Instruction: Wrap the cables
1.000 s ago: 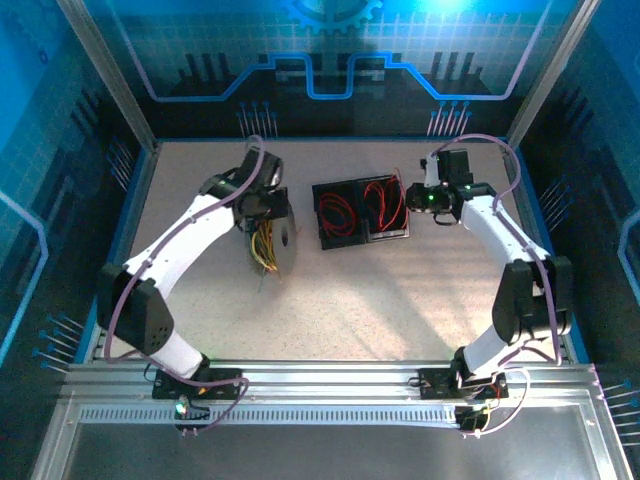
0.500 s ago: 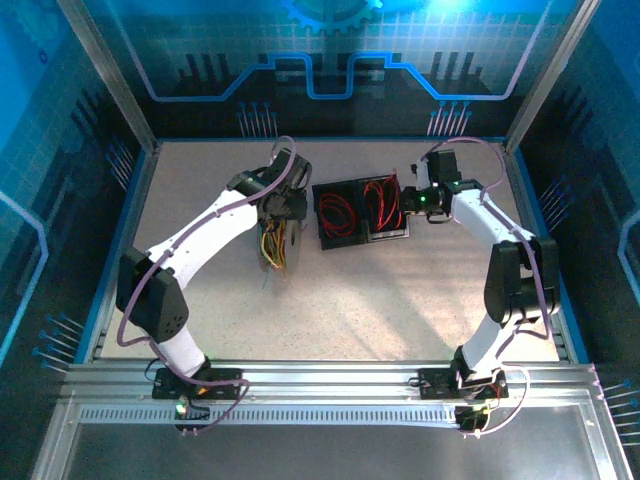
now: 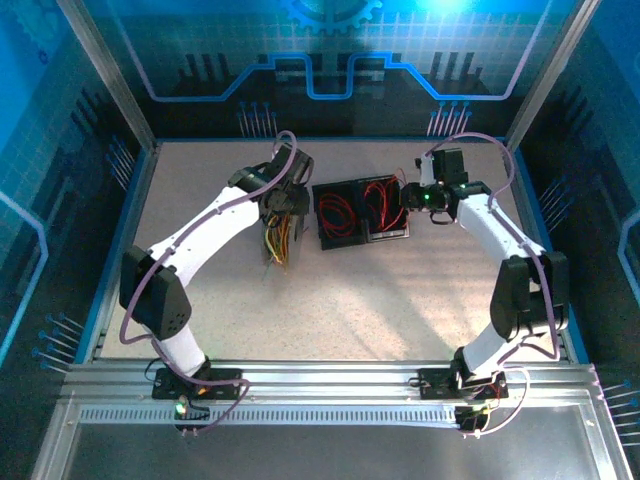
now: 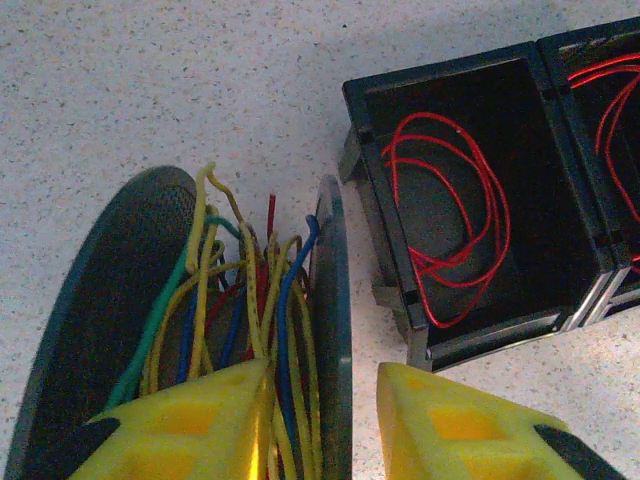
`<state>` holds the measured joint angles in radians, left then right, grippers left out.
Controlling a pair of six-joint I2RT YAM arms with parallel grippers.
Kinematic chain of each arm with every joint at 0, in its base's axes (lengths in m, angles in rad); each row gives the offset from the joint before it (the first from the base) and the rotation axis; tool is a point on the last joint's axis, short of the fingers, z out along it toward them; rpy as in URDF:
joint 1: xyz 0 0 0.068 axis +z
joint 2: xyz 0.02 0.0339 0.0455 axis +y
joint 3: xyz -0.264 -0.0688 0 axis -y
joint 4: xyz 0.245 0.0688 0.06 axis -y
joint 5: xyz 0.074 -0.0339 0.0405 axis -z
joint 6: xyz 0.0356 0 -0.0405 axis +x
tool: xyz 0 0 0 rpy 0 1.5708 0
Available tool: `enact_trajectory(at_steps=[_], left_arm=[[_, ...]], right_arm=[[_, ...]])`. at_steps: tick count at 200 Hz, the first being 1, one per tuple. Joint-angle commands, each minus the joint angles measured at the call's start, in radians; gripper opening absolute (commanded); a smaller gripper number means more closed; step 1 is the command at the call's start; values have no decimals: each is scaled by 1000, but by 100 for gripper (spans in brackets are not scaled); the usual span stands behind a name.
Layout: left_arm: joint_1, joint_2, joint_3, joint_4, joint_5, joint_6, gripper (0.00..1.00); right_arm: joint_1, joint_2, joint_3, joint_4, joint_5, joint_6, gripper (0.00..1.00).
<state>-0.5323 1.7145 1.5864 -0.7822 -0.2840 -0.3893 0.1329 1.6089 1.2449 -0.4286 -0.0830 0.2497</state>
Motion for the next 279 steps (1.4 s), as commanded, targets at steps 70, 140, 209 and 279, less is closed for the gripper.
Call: enact_trajectory(at_steps=[70,140,209,279], left_arm=[[-5,20,40,-16,56,6,41],[-6,-14,10,31,115,2,52],[-8,-190,-66,104,156,-24,89],[-6,-496,-222,176,293,-39,99]], right_arm=[[14,113,37,7,-29,-4,28],[20,114,52,-4,-33,-4,12],[38,-227,-18,1,6,3,0],[51,-645,-208,10,-215,52,0]])
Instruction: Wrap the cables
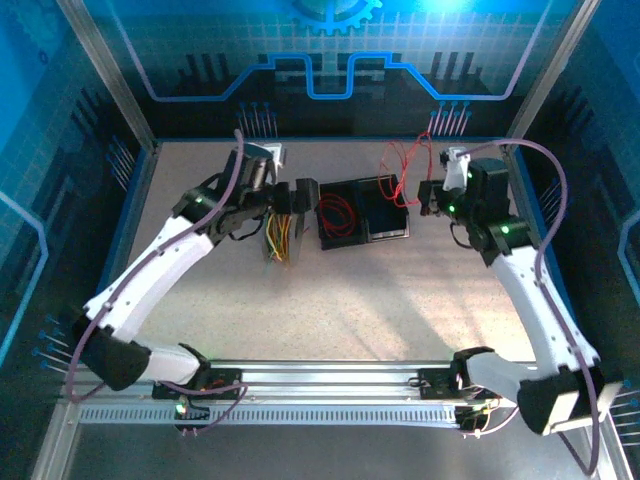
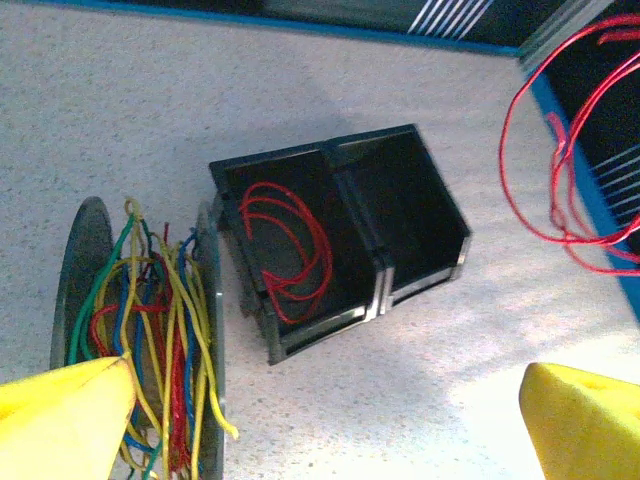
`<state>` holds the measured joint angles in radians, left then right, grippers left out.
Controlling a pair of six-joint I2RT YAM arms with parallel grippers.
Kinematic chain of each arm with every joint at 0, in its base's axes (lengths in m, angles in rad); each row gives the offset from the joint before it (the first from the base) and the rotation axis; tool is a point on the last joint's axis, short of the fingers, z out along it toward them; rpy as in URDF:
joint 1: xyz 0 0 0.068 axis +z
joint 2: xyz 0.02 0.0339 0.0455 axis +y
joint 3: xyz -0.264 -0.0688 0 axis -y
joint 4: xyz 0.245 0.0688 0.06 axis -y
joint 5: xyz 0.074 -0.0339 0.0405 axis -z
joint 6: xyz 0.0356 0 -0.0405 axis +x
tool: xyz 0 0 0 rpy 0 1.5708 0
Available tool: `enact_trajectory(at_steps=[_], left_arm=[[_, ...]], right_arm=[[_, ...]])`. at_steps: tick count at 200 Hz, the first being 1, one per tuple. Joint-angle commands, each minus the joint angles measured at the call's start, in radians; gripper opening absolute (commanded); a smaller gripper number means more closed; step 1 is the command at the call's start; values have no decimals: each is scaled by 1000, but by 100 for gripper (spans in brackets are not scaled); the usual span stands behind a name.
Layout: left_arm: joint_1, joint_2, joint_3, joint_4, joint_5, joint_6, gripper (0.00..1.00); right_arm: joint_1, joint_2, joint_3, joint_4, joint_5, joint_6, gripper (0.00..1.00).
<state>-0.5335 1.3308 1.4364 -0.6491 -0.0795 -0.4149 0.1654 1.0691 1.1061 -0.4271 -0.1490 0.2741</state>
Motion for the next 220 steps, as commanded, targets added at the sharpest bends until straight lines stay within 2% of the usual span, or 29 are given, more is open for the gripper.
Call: enact_trajectory(at_steps=[1,14,27,48,65,99,123,130,141,158,192,220], left_arm=[[-5,-118,-75,46,91,-14,100],[-5,-187,-126,74,127,-32,99],[-4,-241,-169,96,168,-51,90],[-6,-289,-213,124,262,-93,60],[-13,-315,-243,155,319,-126,43],[-64,-327,-251,171,317,-150,29],[-128,-305,-247,201,306,-185,27],[-148,-299,-252,220,302,-199,29],[-173,-290,-261,249,296,-221,39],[-202,-276,-272,282,279,-250,43],[-214,-261,-294,309,247,-288,43],[-215,-292,-316,286,146,-321,41]], right_arm=[[19,-111,-73,10,-156,29,0],[20,-166,-115,30,-247,55,0],[25,-207,-159,69,-354,90,0],[56,-247,-220,142,-461,145,0],[114,-263,-265,176,-477,154,0],[277,-265,-278,166,-363,99,0],[386,-256,-275,161,-228,60,0],[416,-252,-273,156,-183,47,0],[463,-246,-271,150,-104,28,0],[529,-244,-272,148,10,4,0],[624,-259,-281,155,183,-34,0],[683,-292,-301,173,308,-60,0]])
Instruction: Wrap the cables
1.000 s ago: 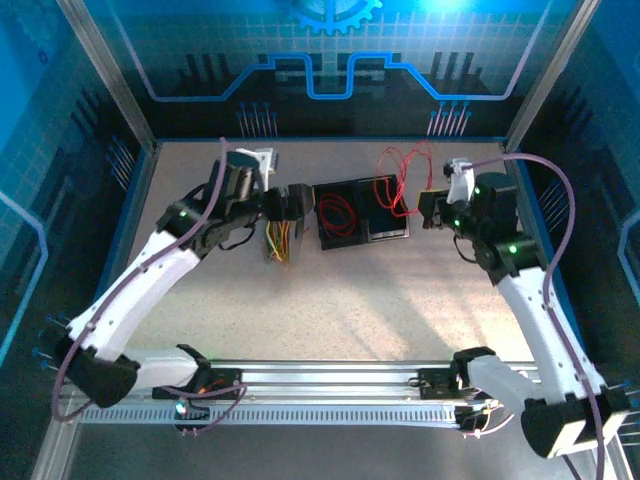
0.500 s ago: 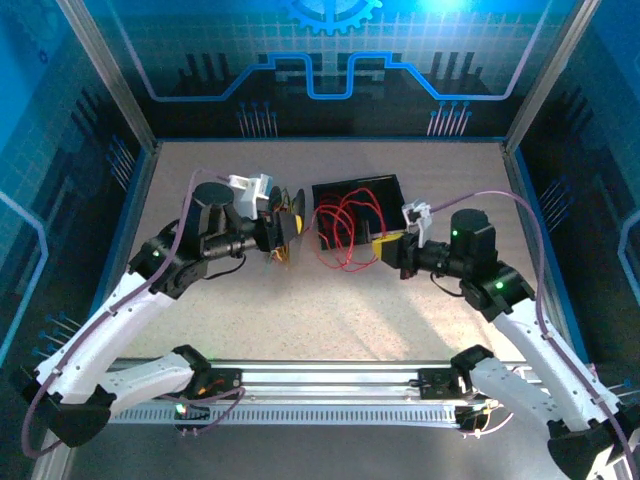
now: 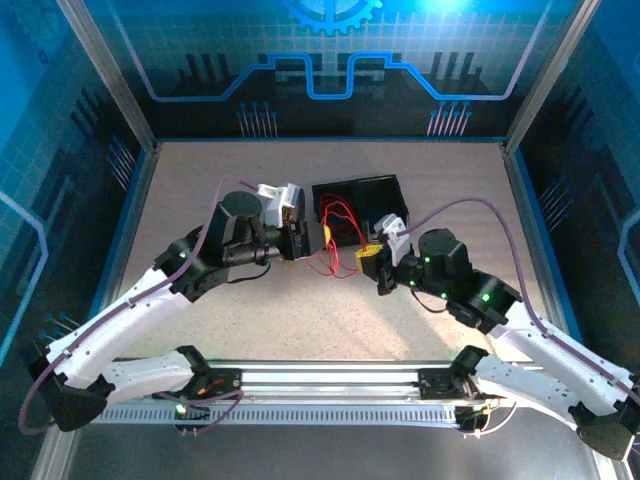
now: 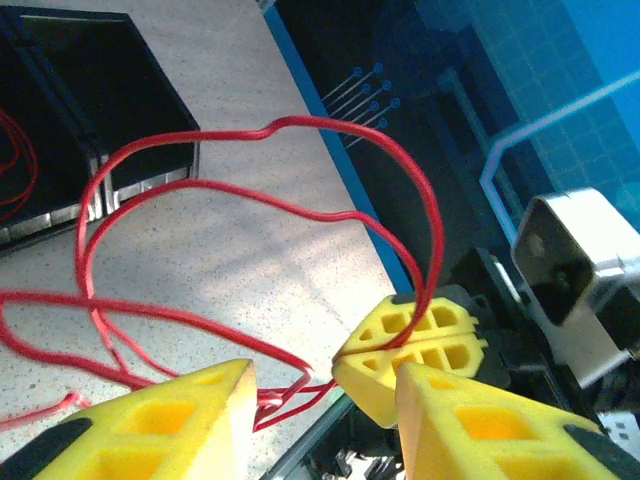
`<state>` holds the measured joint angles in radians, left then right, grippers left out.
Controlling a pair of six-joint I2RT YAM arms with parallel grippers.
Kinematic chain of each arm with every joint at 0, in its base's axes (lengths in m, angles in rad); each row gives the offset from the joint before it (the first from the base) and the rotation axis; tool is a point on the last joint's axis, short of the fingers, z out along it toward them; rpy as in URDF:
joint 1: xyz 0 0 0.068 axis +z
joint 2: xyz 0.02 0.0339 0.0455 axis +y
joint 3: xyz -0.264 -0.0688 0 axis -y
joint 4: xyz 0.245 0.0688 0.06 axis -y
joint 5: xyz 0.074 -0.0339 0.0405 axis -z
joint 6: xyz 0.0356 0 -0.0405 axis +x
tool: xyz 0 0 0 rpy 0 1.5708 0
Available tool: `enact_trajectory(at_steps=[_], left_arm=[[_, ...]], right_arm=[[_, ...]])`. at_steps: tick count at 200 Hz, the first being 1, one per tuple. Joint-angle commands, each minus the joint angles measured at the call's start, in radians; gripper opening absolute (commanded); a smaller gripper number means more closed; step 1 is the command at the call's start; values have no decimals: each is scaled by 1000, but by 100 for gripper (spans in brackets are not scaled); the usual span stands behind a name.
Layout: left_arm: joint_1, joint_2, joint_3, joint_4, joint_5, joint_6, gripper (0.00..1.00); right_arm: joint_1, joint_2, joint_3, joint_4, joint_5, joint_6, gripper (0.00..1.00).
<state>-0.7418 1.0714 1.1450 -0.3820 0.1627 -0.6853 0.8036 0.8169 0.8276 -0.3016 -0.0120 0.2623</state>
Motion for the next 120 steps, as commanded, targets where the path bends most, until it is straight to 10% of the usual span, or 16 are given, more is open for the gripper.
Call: enact_trajectory(at_steps=[1,120], left_arm=[[-7,-33,-26,18,-100,-53,41],[-217,50,134,-307,-592,-464,41]], right_arm=[[46,-41,-25,49,175,-48,0],[254,-63,-79,126,665,-184,0]])
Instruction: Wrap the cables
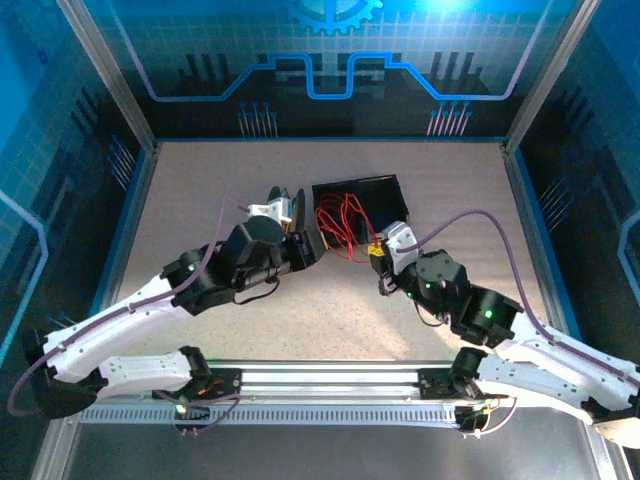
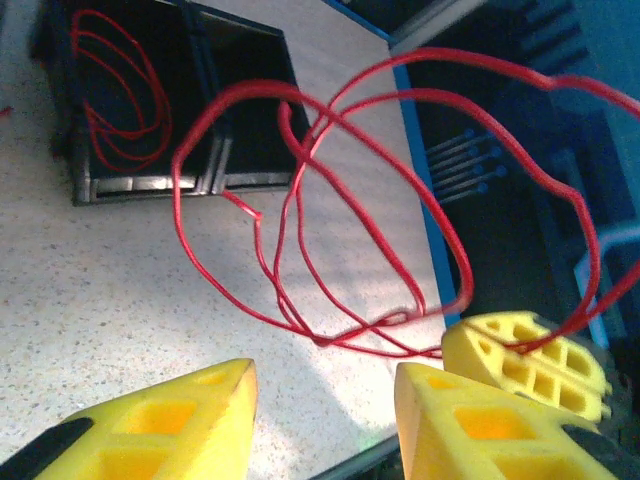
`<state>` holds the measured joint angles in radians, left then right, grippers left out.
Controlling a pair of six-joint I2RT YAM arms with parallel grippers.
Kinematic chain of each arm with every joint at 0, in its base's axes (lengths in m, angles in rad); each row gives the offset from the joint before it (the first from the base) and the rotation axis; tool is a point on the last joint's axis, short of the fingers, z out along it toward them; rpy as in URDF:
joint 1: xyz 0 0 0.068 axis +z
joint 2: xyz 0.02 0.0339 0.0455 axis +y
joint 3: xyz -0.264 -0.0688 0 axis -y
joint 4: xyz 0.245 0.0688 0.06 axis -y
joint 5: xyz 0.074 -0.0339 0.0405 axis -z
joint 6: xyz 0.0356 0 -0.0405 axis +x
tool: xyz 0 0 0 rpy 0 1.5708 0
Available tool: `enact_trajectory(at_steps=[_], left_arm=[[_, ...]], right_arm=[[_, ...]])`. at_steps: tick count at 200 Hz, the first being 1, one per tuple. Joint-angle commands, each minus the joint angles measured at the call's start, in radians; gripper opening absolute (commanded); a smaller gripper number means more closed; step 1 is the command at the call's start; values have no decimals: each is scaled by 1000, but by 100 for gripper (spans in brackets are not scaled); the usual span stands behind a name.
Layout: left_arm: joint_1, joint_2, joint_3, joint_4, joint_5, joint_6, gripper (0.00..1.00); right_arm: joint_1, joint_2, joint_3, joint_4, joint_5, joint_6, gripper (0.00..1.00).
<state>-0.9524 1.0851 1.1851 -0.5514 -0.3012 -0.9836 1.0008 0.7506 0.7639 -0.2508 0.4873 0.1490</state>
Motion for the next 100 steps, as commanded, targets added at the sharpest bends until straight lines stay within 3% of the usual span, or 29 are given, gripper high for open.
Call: enact_trajectory(at_steps=[1,55,100], left_arm=[[-6,37,97,-142,-128,-172,41],[-6,131,240,-283,-169,-320,41],[-7,187,304,-318,-167,-349,38]], right_arm=[[59,4,-16,77,171,-72,0],[192,80,-40,186,382,-220,0],[234,120,-51,245,436,-282,0]])
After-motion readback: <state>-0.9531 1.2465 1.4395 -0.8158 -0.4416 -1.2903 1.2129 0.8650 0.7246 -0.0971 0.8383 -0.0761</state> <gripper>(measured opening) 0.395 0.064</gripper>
